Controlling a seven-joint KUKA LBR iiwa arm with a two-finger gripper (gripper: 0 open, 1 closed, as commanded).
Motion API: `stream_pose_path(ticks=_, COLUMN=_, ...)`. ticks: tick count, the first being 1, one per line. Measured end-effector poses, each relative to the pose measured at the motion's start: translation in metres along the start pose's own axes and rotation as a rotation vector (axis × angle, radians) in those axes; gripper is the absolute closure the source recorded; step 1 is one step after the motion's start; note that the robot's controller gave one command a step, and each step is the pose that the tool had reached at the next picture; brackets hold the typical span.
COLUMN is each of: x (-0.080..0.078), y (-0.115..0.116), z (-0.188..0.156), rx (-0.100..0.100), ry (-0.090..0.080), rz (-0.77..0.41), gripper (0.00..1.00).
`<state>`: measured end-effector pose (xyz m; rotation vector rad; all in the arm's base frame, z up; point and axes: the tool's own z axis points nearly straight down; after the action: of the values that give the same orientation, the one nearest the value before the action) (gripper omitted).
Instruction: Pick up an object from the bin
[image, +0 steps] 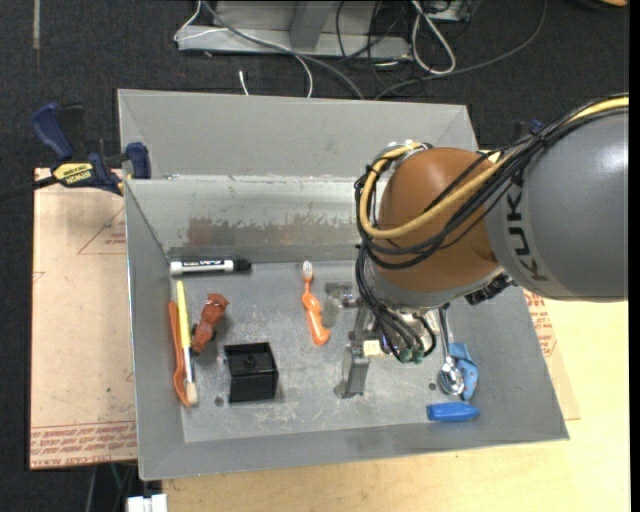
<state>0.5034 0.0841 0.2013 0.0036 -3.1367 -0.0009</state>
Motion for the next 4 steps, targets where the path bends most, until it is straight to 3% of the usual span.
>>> stream_pose_path(ticks=1, x=-0.001, y=0.0, z=-0.002, rx=0.0, ry=-0.005, rz=0.003, gripper=0.0)
stream_pose_path(ticks=2, x=0.005, y=0.065, z=0.041, rx=-0.002, ry=-0.006, rz=0.118, gripper=0.0)
stream_pose_path(ticks=3, x=0.008, y=0.086, z=0.075, rx=0.0, ry=-0.008, rz=0.04, gripper=0.0)
stream_pose_path(ticks=4, x=-0.006, y=0.084, z=0.07, rx=-0.003, ry=-0.009, rz=-0.104, gripper=0.0)
